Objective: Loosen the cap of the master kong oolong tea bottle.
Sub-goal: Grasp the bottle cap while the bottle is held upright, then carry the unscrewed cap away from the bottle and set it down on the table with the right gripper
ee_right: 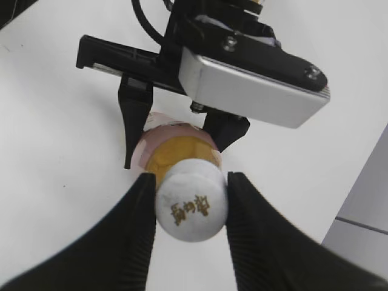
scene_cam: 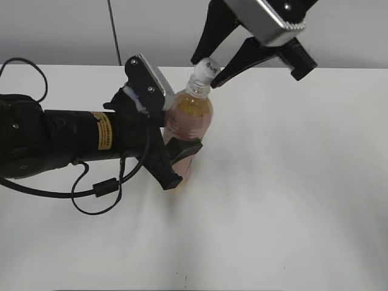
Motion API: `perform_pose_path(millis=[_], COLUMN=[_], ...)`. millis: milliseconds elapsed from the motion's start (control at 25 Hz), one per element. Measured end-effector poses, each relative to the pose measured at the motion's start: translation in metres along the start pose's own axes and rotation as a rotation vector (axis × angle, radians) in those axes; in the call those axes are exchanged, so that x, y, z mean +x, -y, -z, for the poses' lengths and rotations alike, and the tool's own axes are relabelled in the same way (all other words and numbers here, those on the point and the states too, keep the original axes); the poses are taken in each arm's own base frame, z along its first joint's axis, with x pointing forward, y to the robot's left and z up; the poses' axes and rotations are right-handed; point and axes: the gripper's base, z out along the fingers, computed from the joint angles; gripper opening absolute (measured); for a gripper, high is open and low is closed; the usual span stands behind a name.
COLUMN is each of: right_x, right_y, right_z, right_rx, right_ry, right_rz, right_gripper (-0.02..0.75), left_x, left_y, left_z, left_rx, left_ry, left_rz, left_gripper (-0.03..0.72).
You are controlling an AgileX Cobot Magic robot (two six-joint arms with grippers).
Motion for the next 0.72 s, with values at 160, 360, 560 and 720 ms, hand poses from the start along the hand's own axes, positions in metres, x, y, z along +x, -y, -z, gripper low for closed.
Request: perform_pose_path(millis=[160, 360, 560, 720], right_x=[0.002, 0.031, 0.057, 0.067], right_y=[-0.004, -0.013, -0.024, -0.043], right_z=[0.021, 0.046, 0.056, 0.049], right_rx=[0.019, 0.08, 0.172, 0.122], right_ry=[-0.011, -0.065, -0.103, -0.205], right_rz=[-0.1, -0.474, -0.951, -1.376], right_gripper=[0.272, 0.272, 0.272, 0.272], left_x=[-0.001, -0.009, -0.011, -0.006], left_y=[0.001, 0.0, 0.005, 0.01], left_z=[0.0, 0.001, 0.0, -0.001], left_rx=[0.003, -0.002, 0.016, 0.035], left_ry=[0.007, 0.1, 0.253, 0.291], left_rz=[-0.004, 0.053, 0.149, 0.172], left_gripper=[0.395, 0.395, 0.395, 0.395])
